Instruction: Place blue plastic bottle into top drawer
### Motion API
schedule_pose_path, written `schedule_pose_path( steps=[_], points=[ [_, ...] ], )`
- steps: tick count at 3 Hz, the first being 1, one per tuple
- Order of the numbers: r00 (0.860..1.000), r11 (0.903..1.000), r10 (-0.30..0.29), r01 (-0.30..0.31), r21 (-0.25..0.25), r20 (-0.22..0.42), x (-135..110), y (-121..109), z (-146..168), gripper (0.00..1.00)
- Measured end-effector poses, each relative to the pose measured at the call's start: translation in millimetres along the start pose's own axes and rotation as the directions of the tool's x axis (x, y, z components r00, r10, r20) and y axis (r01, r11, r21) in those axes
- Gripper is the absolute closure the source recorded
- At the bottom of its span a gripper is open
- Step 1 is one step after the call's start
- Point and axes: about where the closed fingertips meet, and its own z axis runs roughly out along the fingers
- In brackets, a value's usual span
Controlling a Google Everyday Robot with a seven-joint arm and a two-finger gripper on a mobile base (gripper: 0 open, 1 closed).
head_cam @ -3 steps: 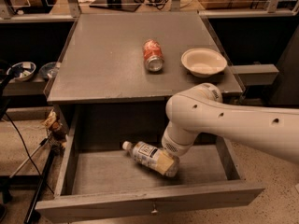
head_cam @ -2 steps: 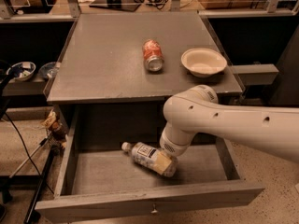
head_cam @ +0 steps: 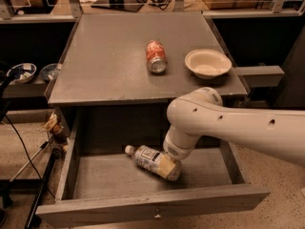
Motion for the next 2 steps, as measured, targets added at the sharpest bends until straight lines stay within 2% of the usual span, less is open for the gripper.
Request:
schedule_pose_path(
  steps=[2],
  points=[
    [1.000, 1.0000, 0.000, 0.000, 0.000, 0.000, 0.0, 0.0, 0.0, 0.06]
  ],
)
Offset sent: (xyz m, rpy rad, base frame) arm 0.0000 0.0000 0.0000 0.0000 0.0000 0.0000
